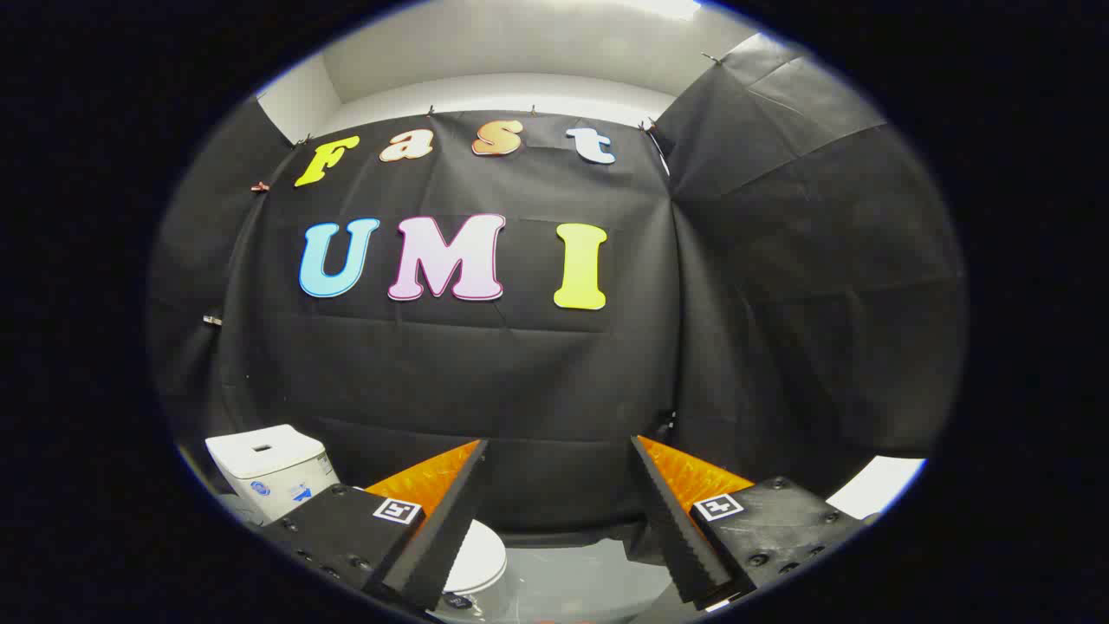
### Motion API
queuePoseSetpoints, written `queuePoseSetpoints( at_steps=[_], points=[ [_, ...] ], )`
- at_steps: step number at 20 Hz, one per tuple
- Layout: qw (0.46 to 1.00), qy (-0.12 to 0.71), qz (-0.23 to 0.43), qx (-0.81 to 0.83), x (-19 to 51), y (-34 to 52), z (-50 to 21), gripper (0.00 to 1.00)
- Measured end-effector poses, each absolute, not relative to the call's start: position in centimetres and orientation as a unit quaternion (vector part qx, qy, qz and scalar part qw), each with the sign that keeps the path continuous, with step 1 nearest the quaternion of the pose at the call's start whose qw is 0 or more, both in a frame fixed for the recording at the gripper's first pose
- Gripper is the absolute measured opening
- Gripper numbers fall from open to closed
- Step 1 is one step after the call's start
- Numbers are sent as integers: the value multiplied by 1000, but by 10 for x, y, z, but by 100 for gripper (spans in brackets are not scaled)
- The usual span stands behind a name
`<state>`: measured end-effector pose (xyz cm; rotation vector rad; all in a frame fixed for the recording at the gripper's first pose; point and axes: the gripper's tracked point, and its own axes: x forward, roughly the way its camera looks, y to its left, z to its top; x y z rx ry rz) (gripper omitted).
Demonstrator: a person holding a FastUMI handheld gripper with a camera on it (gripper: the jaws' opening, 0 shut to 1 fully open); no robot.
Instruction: Open the toilet lid.
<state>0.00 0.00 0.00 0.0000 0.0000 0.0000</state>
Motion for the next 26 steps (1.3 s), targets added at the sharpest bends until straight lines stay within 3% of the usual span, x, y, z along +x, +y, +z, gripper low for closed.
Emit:
queuePoseSetpoints(
  at_steps=[26],
  points=[
    [999,-3,40,-12,-5,28,-4,98]
  ],
)
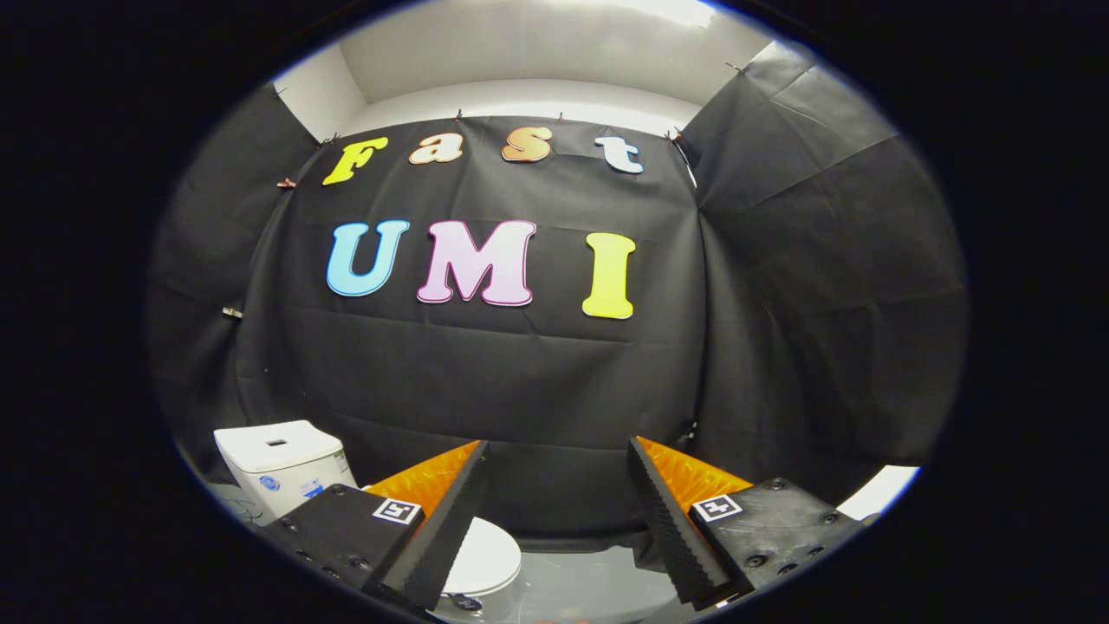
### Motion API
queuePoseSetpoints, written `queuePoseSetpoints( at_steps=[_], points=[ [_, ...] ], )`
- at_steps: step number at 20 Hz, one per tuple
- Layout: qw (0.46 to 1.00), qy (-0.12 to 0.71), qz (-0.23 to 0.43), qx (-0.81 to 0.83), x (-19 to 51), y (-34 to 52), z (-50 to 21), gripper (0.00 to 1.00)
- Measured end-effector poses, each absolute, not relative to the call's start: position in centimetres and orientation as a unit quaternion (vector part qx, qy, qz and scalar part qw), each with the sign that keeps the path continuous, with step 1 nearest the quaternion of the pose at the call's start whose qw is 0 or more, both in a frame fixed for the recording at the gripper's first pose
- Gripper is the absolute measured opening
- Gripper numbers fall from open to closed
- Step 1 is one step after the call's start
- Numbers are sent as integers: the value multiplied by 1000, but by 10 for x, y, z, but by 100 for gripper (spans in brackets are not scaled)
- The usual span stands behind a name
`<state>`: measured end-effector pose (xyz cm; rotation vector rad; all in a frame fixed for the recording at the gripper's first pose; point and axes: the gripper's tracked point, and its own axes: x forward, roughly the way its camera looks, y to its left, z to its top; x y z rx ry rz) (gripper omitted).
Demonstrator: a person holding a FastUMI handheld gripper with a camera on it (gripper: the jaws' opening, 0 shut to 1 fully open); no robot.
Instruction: Open the toilet lid.
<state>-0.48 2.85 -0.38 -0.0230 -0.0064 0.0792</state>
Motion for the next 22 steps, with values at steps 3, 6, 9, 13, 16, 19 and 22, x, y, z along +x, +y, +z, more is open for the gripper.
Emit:
queuePoseSetpoints(
  at_steps=[3,6,9,13,16,19,22],
  points=[
    [998,22,54,13,1,28,-25,98],
    [998,35,49,34,13,13,-38,98],
    [997,30,55,48,24,9,-38,98],
    [996,36,73,37,37,10,-47,98],
    [995,45,84,38,42,12,-58,98],
    [990,72,102,65,43,21,-81,98],
    [984,106,102,104,47,20,-110,98]
  ],
)
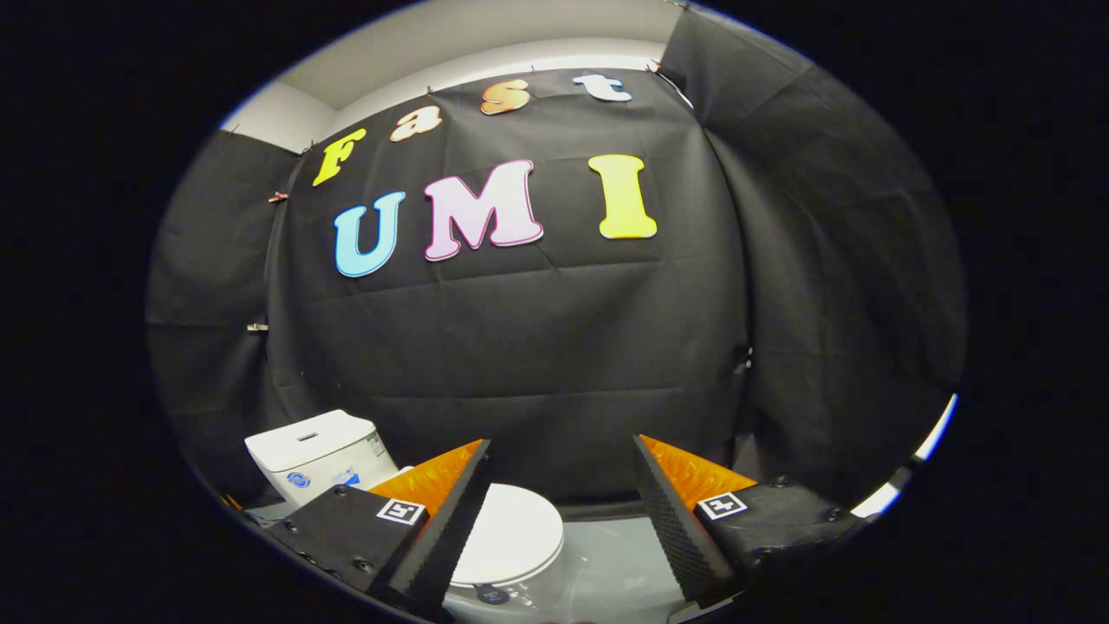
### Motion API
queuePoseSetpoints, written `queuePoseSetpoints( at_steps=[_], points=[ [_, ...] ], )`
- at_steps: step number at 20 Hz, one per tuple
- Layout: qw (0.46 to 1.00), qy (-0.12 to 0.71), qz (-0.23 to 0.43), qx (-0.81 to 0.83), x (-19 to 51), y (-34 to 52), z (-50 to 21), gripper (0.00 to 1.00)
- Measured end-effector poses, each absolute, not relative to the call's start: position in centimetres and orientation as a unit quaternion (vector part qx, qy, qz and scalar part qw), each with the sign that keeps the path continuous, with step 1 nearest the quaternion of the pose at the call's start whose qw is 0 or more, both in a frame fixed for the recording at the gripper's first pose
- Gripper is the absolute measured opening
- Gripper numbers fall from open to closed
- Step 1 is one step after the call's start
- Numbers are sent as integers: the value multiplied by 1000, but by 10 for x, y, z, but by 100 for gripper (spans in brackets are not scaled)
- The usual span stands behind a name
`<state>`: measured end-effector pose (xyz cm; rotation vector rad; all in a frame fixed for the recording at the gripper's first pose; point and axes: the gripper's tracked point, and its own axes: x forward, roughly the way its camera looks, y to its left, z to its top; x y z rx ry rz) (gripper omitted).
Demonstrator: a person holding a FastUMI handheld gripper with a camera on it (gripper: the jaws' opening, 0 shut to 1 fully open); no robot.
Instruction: Open the toilet lid.
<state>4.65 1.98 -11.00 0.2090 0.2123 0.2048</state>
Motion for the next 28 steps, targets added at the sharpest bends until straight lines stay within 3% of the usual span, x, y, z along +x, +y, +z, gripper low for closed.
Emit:
queuePoseSetpoints(
  at_steps=[9,15,20,23,28],
  points=[
    [898,239,69,364,61,8,-228,98],
    [841,310,69,437,39,33,-294,98],
    [827,359,95,423,15,73,-344,98],
    [736,425,89,519,-11,116,-355,99],
    [702,437,82,556,-22,133,-379,99]
  ],
)
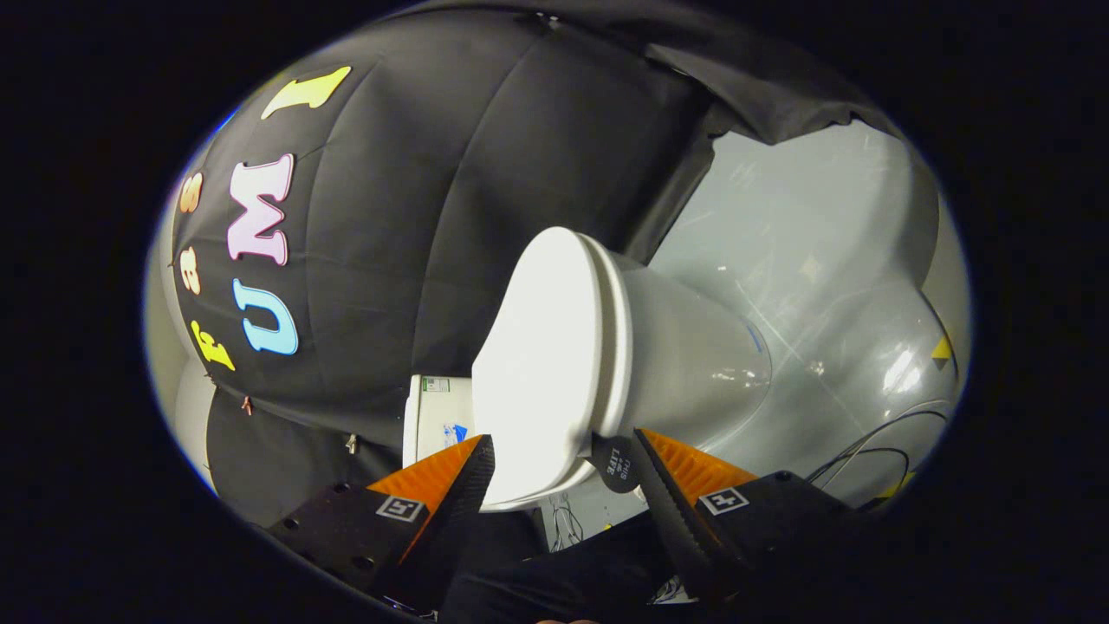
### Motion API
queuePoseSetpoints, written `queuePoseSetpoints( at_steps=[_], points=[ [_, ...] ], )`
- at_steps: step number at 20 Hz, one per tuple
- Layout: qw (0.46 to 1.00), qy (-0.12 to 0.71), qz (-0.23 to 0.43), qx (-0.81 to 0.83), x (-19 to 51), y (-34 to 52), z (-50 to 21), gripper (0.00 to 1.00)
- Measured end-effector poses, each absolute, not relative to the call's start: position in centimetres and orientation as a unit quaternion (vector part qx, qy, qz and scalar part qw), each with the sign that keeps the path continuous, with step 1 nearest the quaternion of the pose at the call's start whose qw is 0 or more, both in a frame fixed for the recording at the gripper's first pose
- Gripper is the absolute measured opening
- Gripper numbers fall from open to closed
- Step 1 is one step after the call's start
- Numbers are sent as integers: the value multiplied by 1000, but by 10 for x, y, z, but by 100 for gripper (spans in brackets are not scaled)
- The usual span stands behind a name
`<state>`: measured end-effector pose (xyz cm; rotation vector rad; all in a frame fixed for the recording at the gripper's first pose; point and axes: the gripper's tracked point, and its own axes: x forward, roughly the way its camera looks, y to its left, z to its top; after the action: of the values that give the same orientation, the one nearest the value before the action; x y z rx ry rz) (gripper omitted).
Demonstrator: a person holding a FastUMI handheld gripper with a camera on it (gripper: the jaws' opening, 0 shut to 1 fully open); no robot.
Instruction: Open the toilet lid.
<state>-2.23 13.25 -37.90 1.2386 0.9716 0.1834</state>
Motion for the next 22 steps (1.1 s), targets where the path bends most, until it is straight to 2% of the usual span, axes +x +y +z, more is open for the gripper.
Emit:
queuePoseSetpoints(
  at_steps=[4,7,11,14,17,20,21,22],
  points=[
    [670,442,104,587,-39,138,-378,94],
    [670,444,108,585,-45,140,-385,89],
    [686,459,79,559,-56,113,-403,93],
    [668,480,72,564,-60,120,-425,93],
    [669,470,122,562,-50,147,-413,93],
    [691,483,115,525,-42,149,-434,44],
    [693,484,122,520,-46,146,-432,17],
    [691,488,139,516,-48,149,-429,19]
  ],
)
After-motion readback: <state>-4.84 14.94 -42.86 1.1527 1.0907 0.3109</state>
